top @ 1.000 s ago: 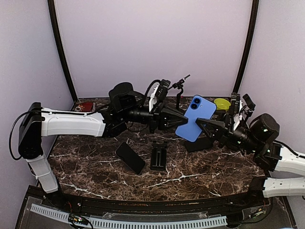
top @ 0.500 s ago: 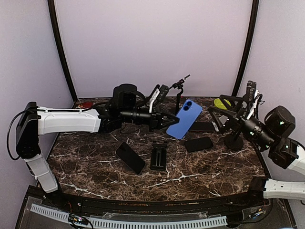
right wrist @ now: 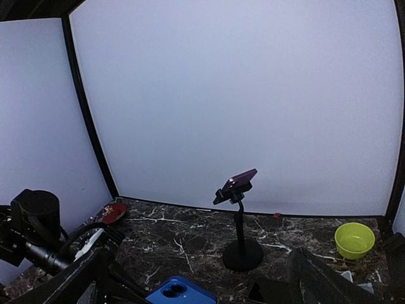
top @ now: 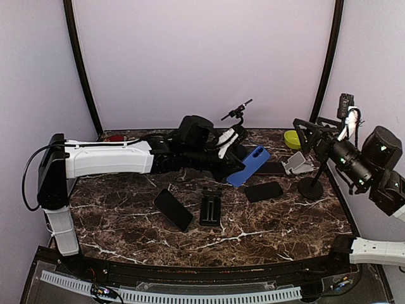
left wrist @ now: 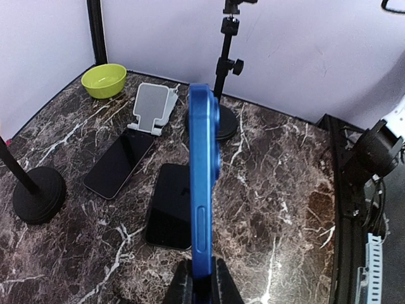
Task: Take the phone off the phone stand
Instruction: Place the phone at the center of the board.
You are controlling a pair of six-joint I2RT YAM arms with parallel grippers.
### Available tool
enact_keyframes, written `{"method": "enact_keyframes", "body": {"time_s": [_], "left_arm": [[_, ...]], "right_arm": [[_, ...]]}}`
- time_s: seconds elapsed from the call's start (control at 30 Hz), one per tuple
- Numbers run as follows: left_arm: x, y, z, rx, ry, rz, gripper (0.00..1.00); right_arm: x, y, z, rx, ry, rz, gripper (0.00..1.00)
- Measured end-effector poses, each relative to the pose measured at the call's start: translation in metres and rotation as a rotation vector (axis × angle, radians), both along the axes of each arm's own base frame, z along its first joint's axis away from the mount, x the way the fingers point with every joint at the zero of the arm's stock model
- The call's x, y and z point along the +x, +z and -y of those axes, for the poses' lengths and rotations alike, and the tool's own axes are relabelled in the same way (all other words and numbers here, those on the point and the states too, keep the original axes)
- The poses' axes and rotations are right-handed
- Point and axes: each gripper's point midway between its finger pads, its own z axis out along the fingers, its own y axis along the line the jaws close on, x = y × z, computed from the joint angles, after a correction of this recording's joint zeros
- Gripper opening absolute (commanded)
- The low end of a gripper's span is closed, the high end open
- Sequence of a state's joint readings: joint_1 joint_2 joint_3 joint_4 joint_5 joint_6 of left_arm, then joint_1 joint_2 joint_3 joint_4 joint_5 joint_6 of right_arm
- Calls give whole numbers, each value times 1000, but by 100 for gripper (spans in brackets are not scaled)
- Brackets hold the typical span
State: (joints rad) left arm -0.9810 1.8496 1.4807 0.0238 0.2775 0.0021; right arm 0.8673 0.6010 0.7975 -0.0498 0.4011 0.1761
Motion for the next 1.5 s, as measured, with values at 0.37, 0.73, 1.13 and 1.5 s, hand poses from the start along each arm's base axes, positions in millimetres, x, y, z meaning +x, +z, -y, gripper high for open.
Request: {"method": "enact_keyframes", "body": {"time_s": [0.37,0.73,1.13,1.5], "left_arm": [[-31,-81,53,331,-23,167,0],[-43,-136,91,546,-13,352,0],[-64,-150,106,675,-47,581,0],[-63,-162,126,720,-6,684,8]], "right_arm": [[23,-17,16,-68,-141,-114,100],[26,-27,22,-82,-167,-152,100],[26,-28,23,-75,-162,-157,100],[29,-34,13,-95,-130,-174,100]]}}
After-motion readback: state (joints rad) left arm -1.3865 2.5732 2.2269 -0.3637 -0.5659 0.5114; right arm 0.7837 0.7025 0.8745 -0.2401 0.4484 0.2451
